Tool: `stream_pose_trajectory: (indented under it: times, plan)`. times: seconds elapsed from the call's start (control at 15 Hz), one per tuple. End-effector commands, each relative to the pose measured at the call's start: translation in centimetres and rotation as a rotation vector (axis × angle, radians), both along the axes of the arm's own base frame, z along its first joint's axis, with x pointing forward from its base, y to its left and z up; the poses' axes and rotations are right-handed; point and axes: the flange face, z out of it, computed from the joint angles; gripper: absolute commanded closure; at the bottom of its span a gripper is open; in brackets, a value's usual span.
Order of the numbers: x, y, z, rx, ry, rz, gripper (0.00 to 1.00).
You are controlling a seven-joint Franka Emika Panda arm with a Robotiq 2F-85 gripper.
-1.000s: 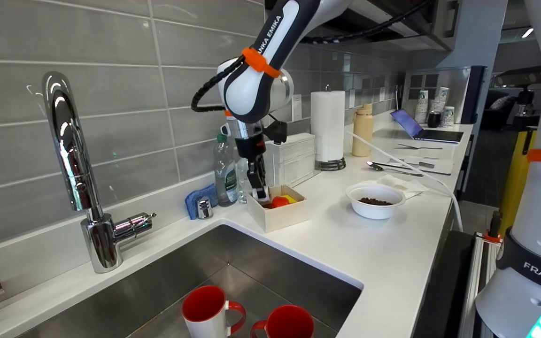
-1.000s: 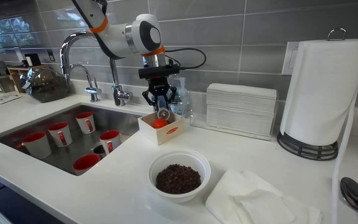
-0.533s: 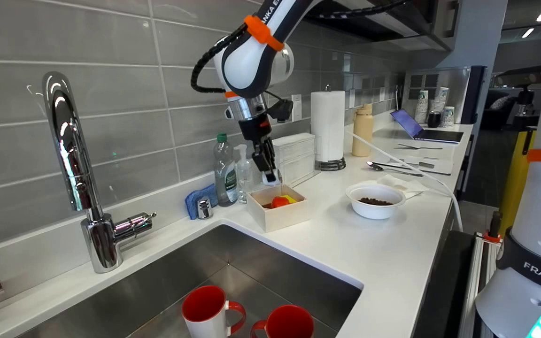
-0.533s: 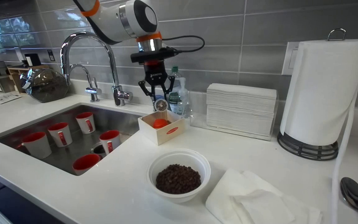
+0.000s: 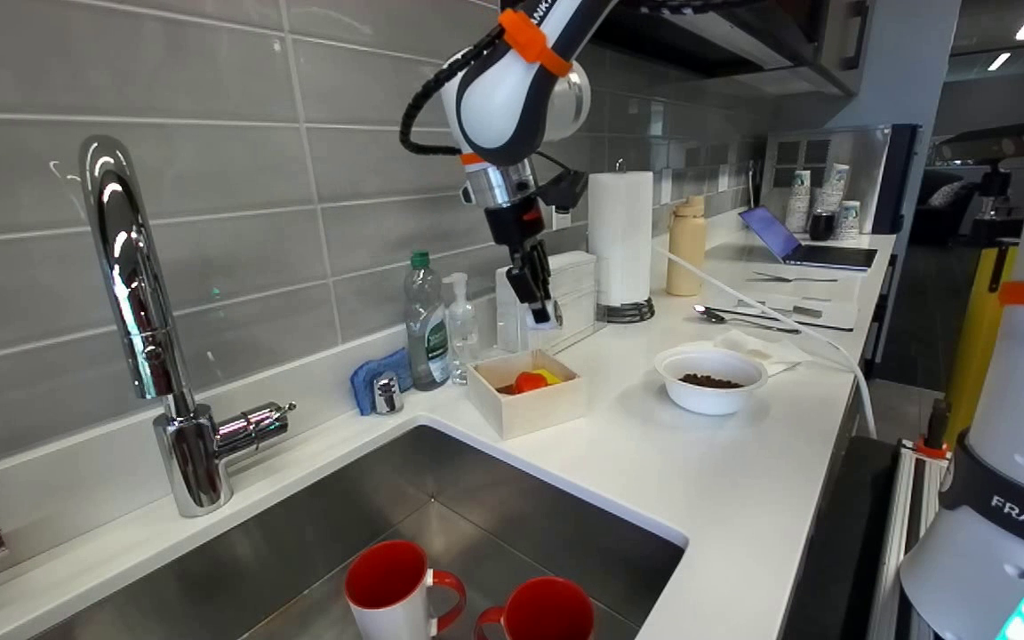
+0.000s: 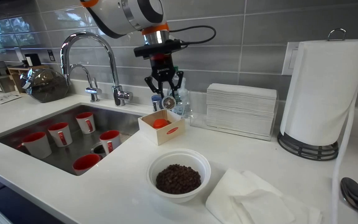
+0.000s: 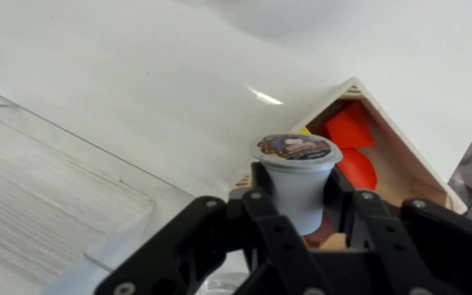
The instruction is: Take the small white container out of the wooden box and place it on the counter top
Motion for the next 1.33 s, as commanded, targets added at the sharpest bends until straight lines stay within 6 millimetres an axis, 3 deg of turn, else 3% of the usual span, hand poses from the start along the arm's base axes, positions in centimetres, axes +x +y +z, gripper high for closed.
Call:
stream_pose_trajectory:
  times: [0.0, 0.33, 0.4, 0.53, 0.73, 0.8, 1.27]
  plan:
    - [-2.1, -5.4, -0.9, 0.046, -0.054, -0.070, 0.93]
    - [-3.2, -10.9, -2.7, 0.077, -0.104, -0.165, 0.93]
    - [-3.4, -11.2, -2.8, 0.091, -0.111, -0.186, 0.45]
    - [-3.6, -11.2, -2.7, 0.115, -0.117, -0.199, 0.37]
    - [-3.3, -10.5, -2.1, 0.121, -0.126, -0.209, 0.12]
    - [-4.0, -11.0, -2.7, 0.111, -0.116, -0.205, 0.02]
    - [-5.2, -11.7, -3.8, 0.109, -0.084, -0.258, 0.00]
